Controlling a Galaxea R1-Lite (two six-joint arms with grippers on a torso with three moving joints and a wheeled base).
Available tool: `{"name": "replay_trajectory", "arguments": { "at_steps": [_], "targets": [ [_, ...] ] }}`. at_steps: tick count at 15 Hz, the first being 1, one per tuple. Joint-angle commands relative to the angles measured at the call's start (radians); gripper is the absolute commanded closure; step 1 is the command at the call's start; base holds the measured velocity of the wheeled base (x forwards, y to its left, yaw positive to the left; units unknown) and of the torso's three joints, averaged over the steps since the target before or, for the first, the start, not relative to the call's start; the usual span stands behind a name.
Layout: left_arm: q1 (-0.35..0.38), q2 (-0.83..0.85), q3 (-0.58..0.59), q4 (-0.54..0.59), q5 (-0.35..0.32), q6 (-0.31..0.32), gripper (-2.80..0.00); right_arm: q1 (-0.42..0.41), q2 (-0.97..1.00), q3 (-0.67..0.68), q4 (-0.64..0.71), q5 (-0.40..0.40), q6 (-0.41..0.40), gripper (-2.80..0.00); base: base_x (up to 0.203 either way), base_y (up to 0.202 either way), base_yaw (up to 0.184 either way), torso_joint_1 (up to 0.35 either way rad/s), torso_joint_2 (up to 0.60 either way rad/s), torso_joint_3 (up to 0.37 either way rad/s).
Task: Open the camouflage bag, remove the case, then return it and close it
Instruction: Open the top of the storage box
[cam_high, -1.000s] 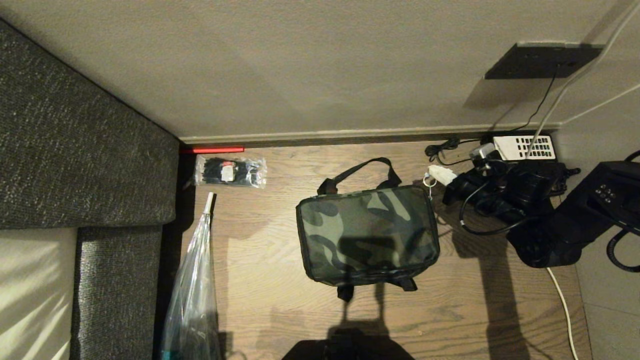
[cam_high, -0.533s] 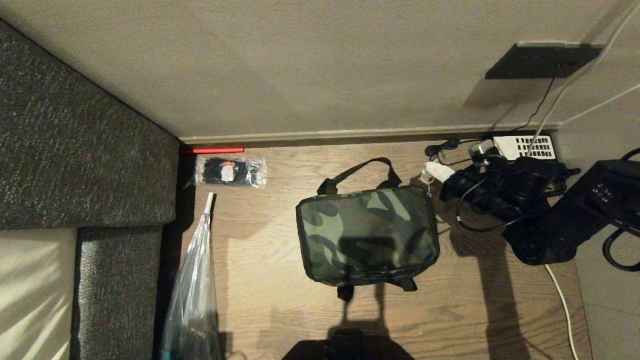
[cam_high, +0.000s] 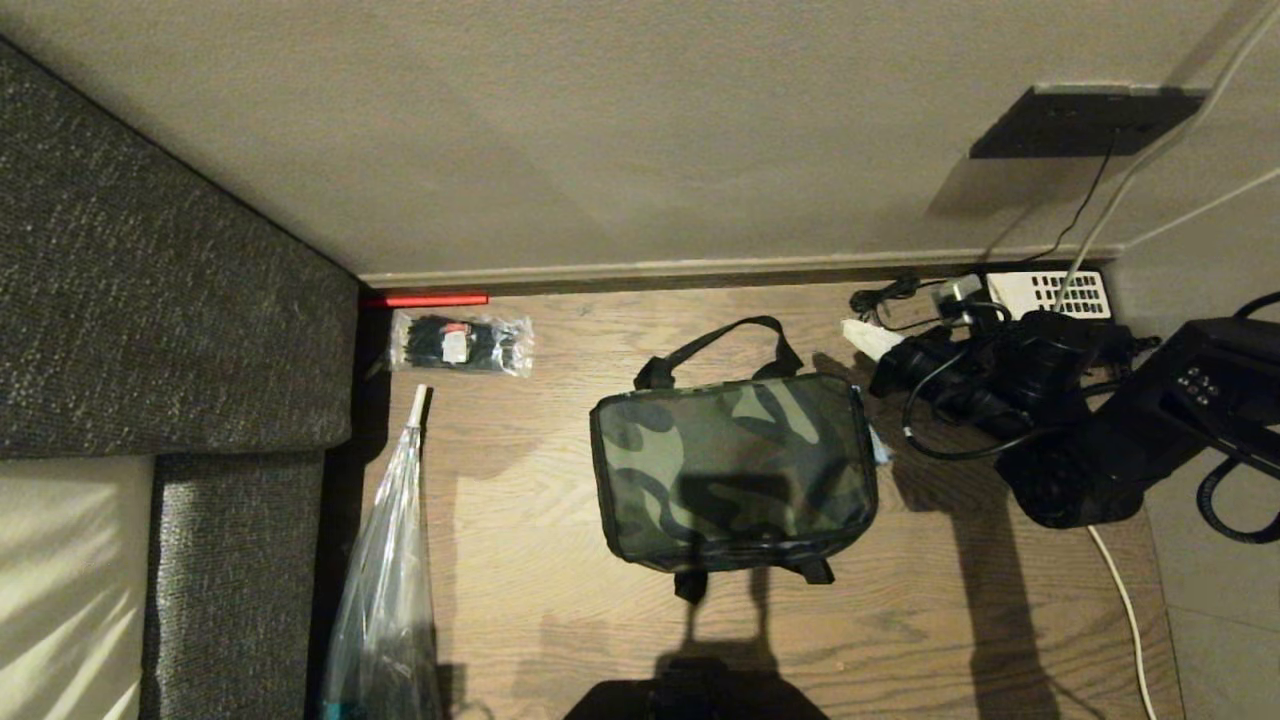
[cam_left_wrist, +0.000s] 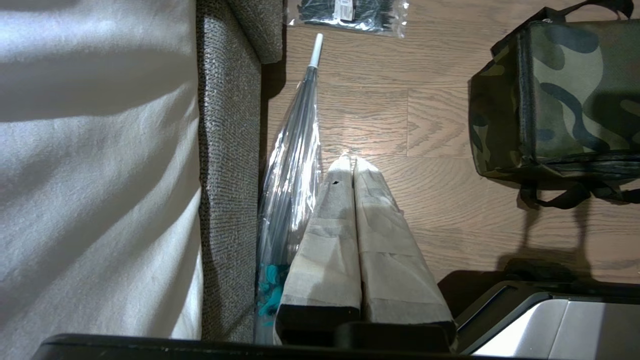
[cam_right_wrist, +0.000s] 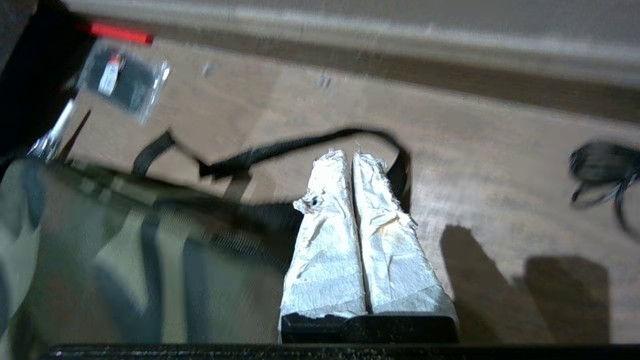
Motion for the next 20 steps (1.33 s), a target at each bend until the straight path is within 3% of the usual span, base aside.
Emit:
{"name": "replay_trajectory", "arguments": {
  "at_steps": [1, 5, 10, 13, 17, 18, 20],
  "targets": [
    [0.000, 0.000, 0.003, 0.000, 0.000, 0.000, 0.00, -0.006, 0.000, 0.051, -0.004, 0.002, -0.020, 0.00, 0.000, 0.000, 0.000, 0.000, 0.00, 0.000],
    [0.000, 0.000, 0.003, 0.000, 0.000, 0.000, 0.00, -0.063, -0.061, 0.207, 0.030, 0.029, -0.032, 0.00, 0.000, 0.000, 0.000, 0.000, 0.00, 0.000],
    [0.000, 0.000, 0.003, 0.000, 0.000, 0.000, 0.00, -0.067, -0.194, 0.370, 0.388, 0.045, 0.082, 0.00, 0.000, 0.000, 0.000, 0.000, 0.00, 0.000],
    [0.000, 0.000, 0.003, 0.000, 0.000, 0.000, 0.00, -0.055, -0.216, 0.372, 0.479, 0.048, 0.105, 0.00, 0.000, 0.000, 0.000, 0.000, 0.00, 0.000],
    [0.000, 0.000, 0.003, 0.000, 0.000, 0.000, 0.00, -0.042, -0.204, 0.362, 0.494, 0.042, 0.097, 0.00, 0.000, 0.000, 0.000, 0.000, 0.00, 0.000],
    [0.000, 0.000, 0.003, 0.000, 0.000, 0.000, 0.00, -0.039, -0.201, 0.364, 0.486, 0.043, 0.098, -2.80, 0.000, 0.000, 0.000, 0.000, 0.00, 0.000],
    [0.000, 0.000, 0.003, 0.000, 0.000, 0.000, 0.00, -0.031, -0.178, 0.367, 0.488, 0.044, 0.098, -2.80, 0.000, 0.000, 0.000, 0.000, 0.00, 0.000]
  ]
}}
